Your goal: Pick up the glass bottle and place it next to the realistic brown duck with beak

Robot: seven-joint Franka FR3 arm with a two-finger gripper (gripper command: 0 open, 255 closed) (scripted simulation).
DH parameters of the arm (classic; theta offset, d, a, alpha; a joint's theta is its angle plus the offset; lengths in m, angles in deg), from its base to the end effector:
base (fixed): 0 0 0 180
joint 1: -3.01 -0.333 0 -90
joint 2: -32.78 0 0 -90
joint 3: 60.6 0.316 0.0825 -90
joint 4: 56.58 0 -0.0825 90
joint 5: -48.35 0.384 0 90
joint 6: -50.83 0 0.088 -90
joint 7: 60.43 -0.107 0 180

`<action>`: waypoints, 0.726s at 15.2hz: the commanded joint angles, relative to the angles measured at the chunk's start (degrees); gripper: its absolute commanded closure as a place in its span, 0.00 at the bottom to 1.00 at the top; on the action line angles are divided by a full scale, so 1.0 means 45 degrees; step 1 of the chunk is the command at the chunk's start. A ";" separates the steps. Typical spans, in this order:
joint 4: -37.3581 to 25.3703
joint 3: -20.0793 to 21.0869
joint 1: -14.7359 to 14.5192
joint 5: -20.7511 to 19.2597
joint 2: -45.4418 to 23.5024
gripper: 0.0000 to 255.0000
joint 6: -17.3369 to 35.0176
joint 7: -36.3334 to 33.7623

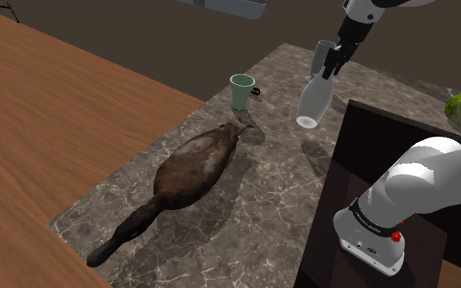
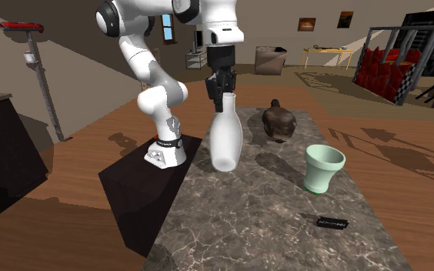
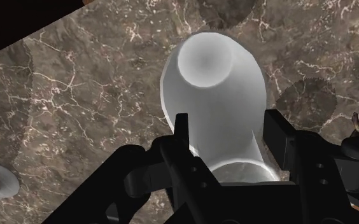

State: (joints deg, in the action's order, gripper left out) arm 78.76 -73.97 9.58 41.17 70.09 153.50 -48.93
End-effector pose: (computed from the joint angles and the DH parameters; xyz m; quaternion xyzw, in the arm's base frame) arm 0.3363 -0.1487 0.5550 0.9985 -0.0411 0.0356 0.0002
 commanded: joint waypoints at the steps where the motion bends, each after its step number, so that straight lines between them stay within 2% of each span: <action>1: -0.0364 0.0033 -0.0014 0.0029 -0.0006 1.00 -0.0358 0.0009; 11: -0.2299 0.0170 -0.0105 0.0180 -0.0317 1.00 -0.1985 0.0048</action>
State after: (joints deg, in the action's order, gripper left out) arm 69.44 -73.21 9.12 41.95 68.77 145.47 -48.81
